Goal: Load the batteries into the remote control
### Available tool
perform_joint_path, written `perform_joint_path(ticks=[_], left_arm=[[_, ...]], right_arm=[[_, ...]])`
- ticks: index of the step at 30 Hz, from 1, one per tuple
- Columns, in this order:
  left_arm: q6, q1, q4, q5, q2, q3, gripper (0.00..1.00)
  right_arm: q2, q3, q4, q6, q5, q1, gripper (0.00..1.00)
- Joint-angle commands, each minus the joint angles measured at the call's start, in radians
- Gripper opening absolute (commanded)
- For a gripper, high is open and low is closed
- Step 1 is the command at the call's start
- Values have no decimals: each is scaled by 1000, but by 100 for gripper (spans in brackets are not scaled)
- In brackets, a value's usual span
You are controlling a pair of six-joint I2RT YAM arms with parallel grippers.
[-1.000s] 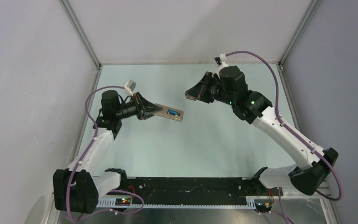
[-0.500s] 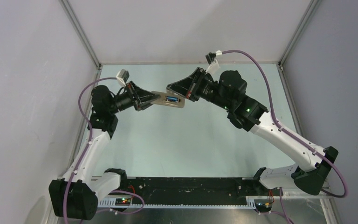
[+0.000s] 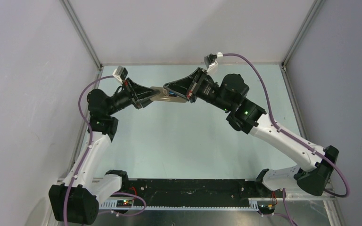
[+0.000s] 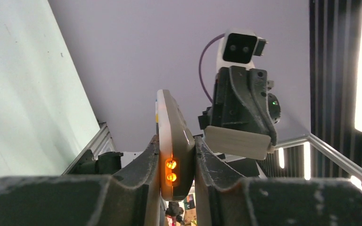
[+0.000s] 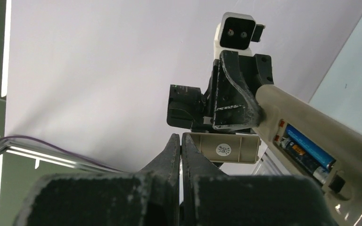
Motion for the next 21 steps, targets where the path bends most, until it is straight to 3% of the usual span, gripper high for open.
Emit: perform_joint_path(ticks=[1, 21], left_arm=[[-92, -3, 113, -3, -30, -14, 0], [-167, -3, 184, -24, -39, -76, 0]], right_arm=[[11, -17, 106, 68, -42, -8, 0], [34, -23, 119, 82, -37, -8, 0]])
